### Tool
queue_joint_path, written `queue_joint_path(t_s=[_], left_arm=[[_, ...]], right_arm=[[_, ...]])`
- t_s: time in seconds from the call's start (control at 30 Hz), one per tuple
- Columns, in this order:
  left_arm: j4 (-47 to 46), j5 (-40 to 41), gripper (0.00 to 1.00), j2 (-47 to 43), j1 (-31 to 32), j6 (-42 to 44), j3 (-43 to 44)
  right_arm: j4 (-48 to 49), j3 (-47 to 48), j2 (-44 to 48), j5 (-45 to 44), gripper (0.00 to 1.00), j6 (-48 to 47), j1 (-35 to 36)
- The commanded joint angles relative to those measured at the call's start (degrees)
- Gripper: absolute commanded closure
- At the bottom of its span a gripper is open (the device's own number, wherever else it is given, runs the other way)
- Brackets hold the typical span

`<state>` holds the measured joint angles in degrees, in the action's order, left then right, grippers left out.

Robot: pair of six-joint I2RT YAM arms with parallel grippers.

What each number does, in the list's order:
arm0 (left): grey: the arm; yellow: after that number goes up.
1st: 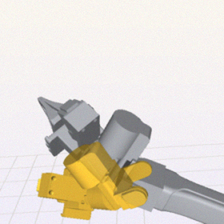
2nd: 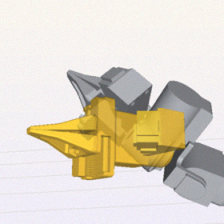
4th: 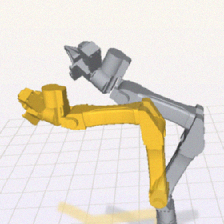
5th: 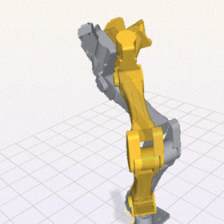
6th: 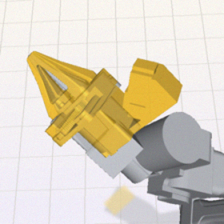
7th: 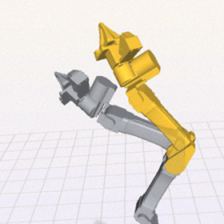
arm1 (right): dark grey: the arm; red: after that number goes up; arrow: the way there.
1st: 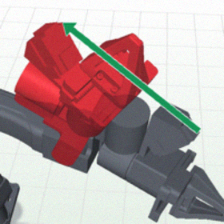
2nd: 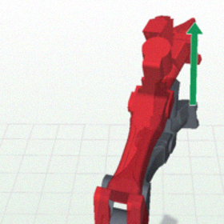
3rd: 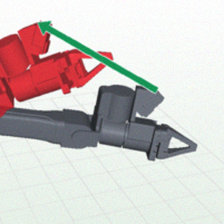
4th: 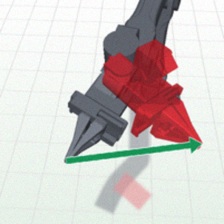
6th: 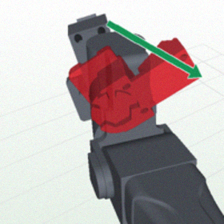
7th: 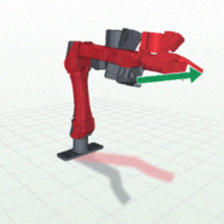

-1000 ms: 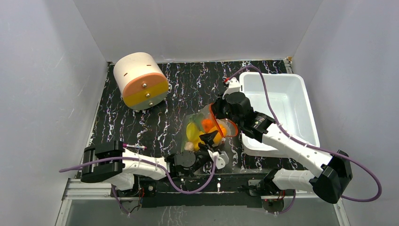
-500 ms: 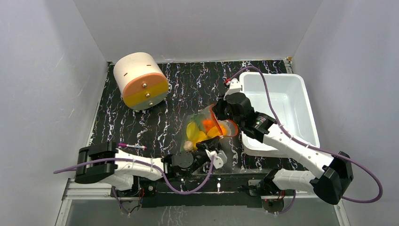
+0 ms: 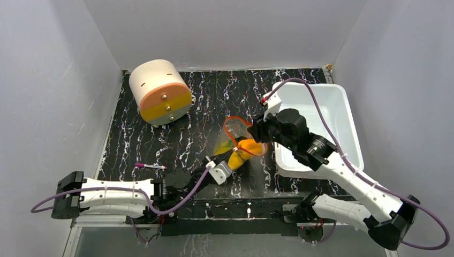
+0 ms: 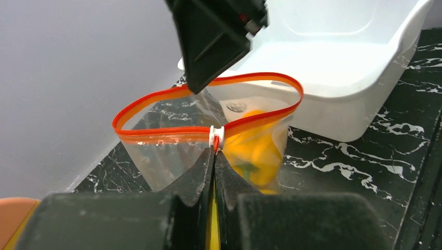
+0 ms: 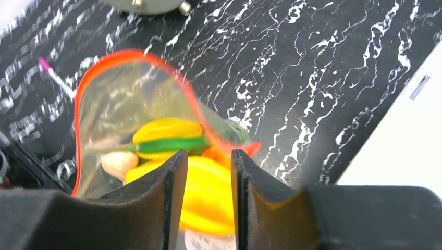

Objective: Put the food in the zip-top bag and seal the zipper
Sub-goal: Zip the zipper food storage bag at the center of the board.

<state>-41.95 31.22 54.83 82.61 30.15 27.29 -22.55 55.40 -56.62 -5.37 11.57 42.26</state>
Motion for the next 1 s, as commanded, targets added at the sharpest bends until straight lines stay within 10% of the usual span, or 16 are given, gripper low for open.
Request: queue_joint_path(t_s=[0.0, 0.27, 0.97], left_arm=[[4.92, -3.09, 1.0, -4.52, -0.92, -5.15, 0.84], [12.77, -5.73, 1.0, -7.4, -1.31, -6.74, 3.29], [18.94, -6.31, 1.0, -11.12, -1.33, -9.28, 3.39]], right_arm=[[-6.16, 3.74, 5.85, 8.37, 0.61, -15.03, -0.1], [-13.08, 7.5, 10.92, 33.82, 0.39, -42.0, -0.06], [-9.86, 4.41, 1.97, 50.88, 0.52, -64.55, 0.61]])
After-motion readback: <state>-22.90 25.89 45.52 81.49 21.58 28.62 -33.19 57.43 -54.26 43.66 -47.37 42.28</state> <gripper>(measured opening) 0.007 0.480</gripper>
